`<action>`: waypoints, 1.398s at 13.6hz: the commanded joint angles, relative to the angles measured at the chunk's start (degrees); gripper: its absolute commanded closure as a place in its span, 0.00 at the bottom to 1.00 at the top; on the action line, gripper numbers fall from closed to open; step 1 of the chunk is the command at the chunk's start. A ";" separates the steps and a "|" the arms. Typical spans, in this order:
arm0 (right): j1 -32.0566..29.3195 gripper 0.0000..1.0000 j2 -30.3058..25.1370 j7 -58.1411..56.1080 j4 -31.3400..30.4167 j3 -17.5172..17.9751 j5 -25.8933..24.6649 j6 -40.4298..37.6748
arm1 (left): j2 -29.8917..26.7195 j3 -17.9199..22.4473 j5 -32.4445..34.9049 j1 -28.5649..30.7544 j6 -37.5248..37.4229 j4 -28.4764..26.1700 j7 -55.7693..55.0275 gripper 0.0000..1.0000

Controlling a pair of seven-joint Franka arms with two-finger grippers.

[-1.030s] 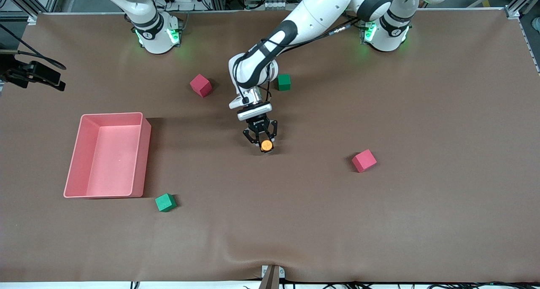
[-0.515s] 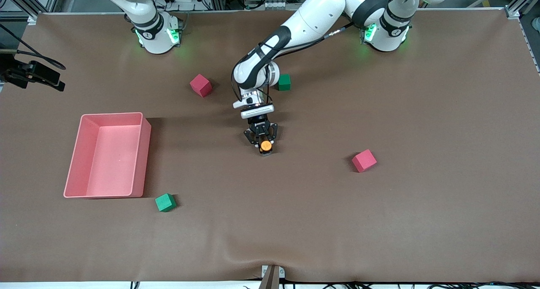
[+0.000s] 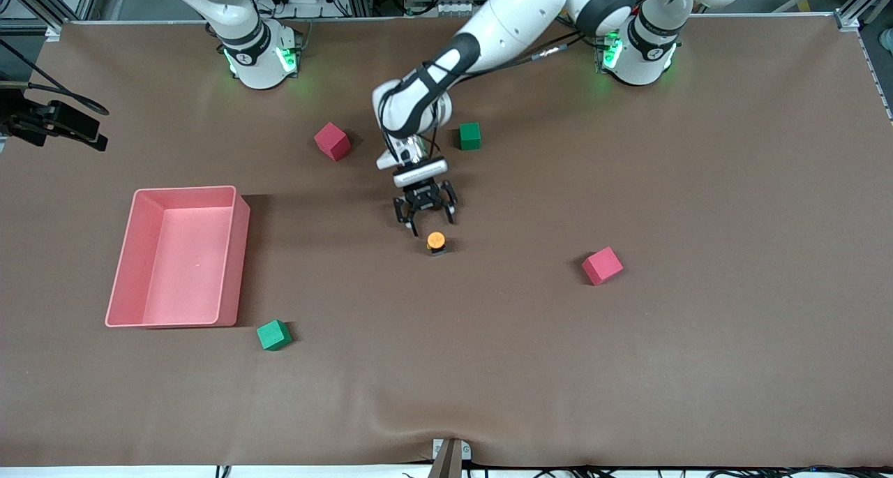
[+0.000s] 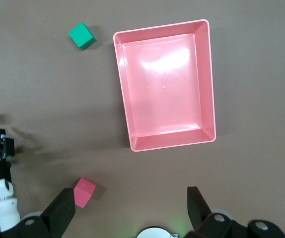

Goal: Place and upright button with both arms

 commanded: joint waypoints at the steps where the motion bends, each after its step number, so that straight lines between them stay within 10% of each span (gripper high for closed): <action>1: -1.11 0.00 0.17 0.22 0.63 0.57 0.38 -0.43 | -8.53 0.12 -11.33 -1.83 -2.19 -1.22 4.40 0.00; 7: -0.93 0.00 0.17 0.13 0.72 0.57 0.38 -0.34 | -27.16 0.82 -34.98 3.41 -4.47 -1.22 24.51 0.00; 19: -0.93 0.00 0.17 0.13 0.72 0.57 0.38 -0.43 | -47.23 0.73 -65.05 46.99 -11.06 -1.22 80.31 0.00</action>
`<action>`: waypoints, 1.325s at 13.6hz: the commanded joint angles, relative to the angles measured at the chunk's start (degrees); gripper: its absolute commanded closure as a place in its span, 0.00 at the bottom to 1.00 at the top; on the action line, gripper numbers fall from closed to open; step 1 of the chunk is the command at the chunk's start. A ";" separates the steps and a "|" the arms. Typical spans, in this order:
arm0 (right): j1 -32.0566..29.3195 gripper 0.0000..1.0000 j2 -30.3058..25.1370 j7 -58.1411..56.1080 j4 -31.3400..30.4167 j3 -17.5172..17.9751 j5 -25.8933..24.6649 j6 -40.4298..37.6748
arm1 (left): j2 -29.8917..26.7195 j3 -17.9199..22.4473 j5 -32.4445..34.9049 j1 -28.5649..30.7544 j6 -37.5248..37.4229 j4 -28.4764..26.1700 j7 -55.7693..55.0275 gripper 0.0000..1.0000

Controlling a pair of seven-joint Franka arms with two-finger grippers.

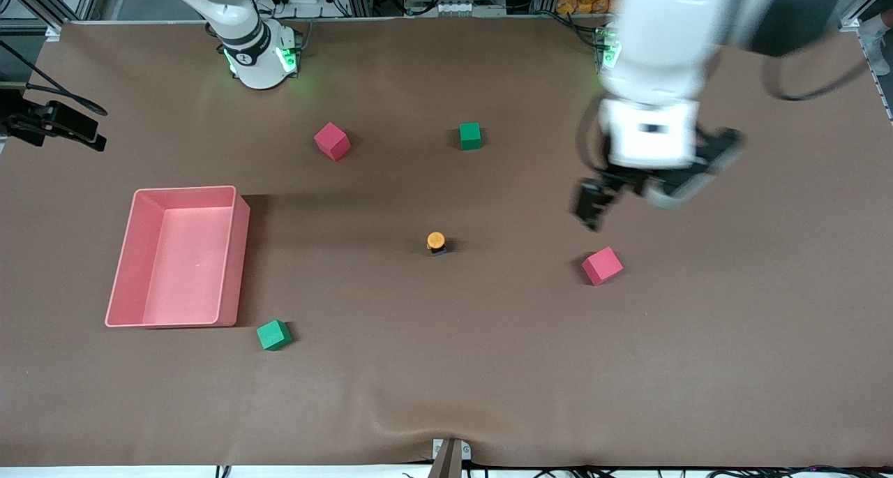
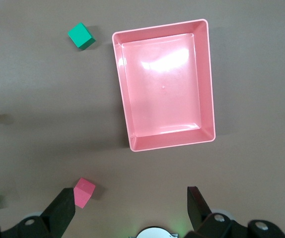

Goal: Place and upright button with both arms

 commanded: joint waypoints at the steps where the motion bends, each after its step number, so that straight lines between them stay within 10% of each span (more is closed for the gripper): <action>1: -0.85 0.00 0.13 0.14 0.70 0.58 0.38 -0.42 | -3.15 -0.97 -6.35 9.46 -2.30 -1.94 11.64 0.00; 6: -0.85 0.00 0.13 0.14 0.70 0.58 0.38 -0.51 | -5.96 -0.53 -11.99 19.85 -6.67 -2.64 33.01 0.00; 11: -0.94 0.00 0.13 0.14 0.70 0.58 0.38 -0.42 | -12.63 11.05 -12.17 16.88 -15.21 -6.50 52.96 0.00; 18: -0.94 0.00 0.13 0.14 0.70 0.49 0.38 -0.42 | -21.87 12.21 -11.99 16.96 -14.88 -17.22 56.15 0.00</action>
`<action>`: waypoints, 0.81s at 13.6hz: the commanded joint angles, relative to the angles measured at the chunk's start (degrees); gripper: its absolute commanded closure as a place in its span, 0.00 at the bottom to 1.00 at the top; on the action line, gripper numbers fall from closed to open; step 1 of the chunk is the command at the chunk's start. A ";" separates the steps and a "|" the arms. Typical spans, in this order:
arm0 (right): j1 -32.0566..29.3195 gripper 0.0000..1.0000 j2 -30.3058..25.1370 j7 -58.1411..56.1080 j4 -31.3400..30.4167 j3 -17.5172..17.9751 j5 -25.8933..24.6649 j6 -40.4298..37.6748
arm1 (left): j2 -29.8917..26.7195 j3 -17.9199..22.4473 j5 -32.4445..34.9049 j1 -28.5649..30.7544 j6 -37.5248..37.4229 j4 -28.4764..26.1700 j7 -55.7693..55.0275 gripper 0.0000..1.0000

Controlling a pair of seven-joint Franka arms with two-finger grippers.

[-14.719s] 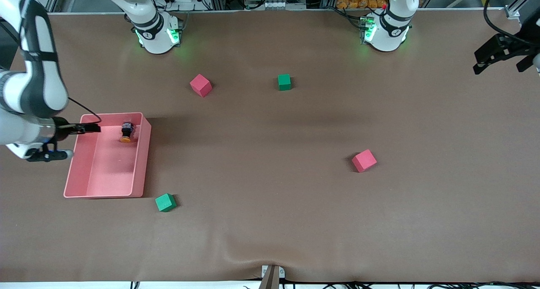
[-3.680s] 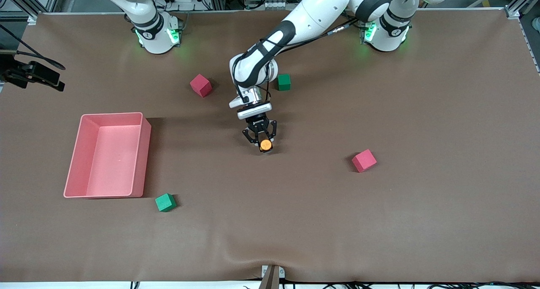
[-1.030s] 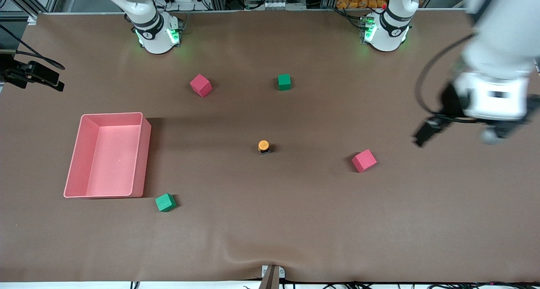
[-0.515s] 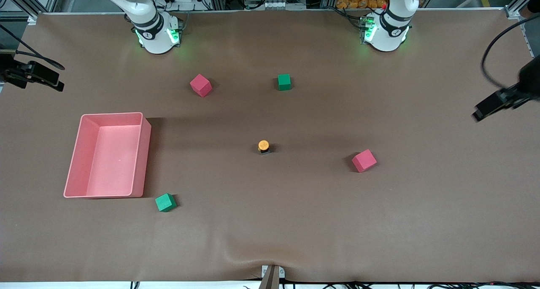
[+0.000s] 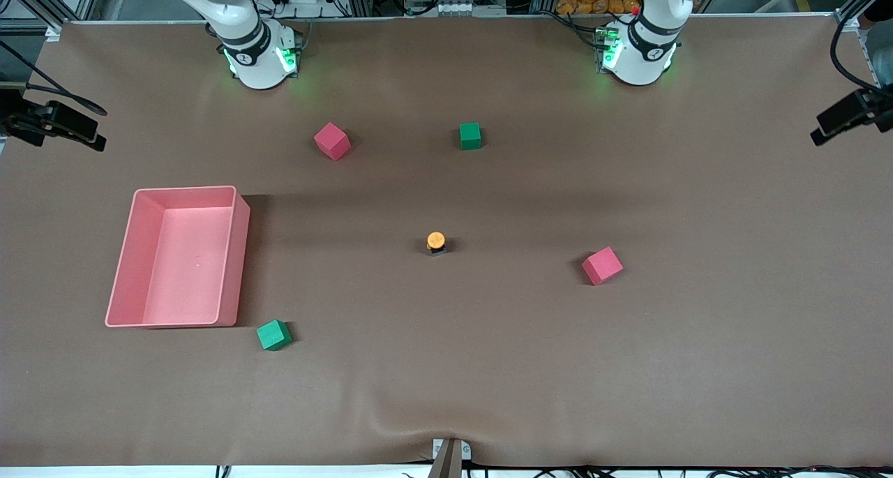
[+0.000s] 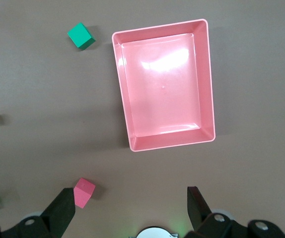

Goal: Place and upright button with both arms

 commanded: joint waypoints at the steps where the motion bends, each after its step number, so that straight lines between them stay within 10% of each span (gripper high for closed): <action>1: -0.92 0.00 0.13 0.14 0.70 0.52 0.38 -0.42 | -4.08 0.73 -0.73 -0.61 1.01 -4.46 1.40 0.00; 11: -0.92 0.00 0.13 0.14 0.70 0.61 0.38 -0.33 | -3.82 0.73 1.19 -0.70 -0.31 -3.76 4.04 0.00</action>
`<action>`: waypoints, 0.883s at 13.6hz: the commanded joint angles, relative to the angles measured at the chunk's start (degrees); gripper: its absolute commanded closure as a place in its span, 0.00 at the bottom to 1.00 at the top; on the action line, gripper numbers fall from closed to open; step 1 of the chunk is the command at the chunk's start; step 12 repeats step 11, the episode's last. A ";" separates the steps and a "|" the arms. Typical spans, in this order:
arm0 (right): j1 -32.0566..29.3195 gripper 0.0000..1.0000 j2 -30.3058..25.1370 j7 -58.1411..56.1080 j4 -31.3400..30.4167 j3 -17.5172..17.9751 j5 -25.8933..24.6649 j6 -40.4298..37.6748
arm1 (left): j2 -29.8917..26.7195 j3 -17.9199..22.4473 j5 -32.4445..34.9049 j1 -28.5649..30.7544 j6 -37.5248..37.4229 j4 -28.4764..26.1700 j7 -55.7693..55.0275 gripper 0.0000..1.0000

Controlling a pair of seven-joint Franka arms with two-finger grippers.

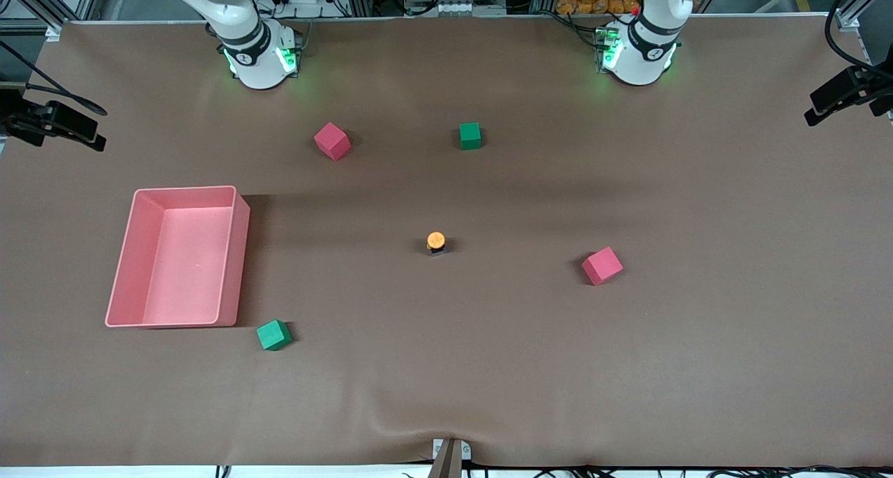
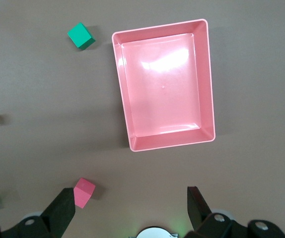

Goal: Place and upright button with both arms

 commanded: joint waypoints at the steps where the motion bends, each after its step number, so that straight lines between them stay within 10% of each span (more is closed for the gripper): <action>1: -0.92 0.00 0.13 0.14 0.70 0.53 0.38 -0.33 | -0.77 0.30 0.99 -0.45 -0.34 -0.43 0.96 0.00; 12: -0.92 0.00 0.22 0.14 0.70 0.53 0.47 -0.42 | -0.51 -1.63 0.72 -3.26 -2.97 -0.60 0.61 0.00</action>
